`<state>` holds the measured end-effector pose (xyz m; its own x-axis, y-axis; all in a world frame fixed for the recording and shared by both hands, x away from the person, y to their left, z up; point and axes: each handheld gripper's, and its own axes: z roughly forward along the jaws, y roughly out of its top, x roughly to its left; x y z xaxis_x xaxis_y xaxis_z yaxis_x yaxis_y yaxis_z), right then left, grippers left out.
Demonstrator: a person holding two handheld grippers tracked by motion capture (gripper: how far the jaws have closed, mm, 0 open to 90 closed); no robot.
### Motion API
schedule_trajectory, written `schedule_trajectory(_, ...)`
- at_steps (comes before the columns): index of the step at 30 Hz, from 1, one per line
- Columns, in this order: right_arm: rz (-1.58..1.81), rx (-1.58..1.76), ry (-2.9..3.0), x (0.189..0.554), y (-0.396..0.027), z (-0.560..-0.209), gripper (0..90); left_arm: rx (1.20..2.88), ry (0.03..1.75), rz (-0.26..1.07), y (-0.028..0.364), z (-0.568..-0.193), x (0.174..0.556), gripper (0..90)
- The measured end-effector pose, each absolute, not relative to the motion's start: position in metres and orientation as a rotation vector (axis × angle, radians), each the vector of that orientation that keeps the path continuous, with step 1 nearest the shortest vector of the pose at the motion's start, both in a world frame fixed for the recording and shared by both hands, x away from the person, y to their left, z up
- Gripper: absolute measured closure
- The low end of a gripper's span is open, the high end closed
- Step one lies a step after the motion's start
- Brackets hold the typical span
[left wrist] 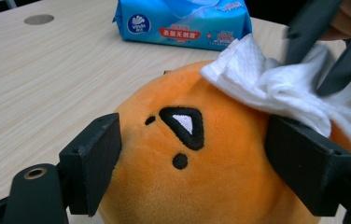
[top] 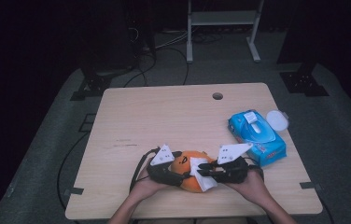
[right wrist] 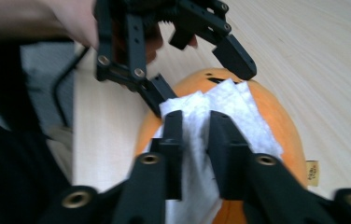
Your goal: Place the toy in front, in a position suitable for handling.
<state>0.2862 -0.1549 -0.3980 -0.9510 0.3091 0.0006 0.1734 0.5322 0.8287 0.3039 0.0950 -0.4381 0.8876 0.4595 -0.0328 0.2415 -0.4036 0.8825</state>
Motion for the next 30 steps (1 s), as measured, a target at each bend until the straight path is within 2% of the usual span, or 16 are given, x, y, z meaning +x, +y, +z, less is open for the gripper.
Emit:
schedule_trajectory(3,1.341,0.359,2.605,0.287,-0.149,-0.405,58.7,2.038,0.479,0.237,0.096,-0.437,0.304,19.6)
schedule_trajectory(8,1.345,0.319,2.587,0.29,-0.15,-0.414,57.1,2.087,0.422,0.171,0.099,-0.434,0.303,20.7)
schedule_trajectory(13,1.357,0.294,2.568,0.292,-0.156,-0.421,58.5,2.126,0.353,0.126,0.102,-0.433,0.3,20.7)
schedule_trajectory(17,1.364,0.325,2.591,0.294,-0.162,-0.423,65.1,2.144,0.313,0.112,0.101,-0.43,0.298,20.3)
schedule_trajectory(20,1.358,0.361,2.595,0.294,-0.164,-0.423,71.6,2.09,0.369,0.128,0.102,-0.423,0.304,15.0)
schedule_trajectory(23,1.369,0.388,2.596,0.293,-0.163,-0.424,74.0,2.063,0.43,0.179,0.101,-0.422,0.311,10.0)
schedule_trajectory(26,1.352,0.363,2.594,0.288,-0.158,-0.421,75.2,2.098,0.44,0.128,0.097,-0.433,0.316,12.0)
schedule_trajectory(30,1.342,0.383,2.601,0.287,-0.162,-0.419,77.5,2.078,0.453,0.111,0.101,-0.438,0.317,23.3)
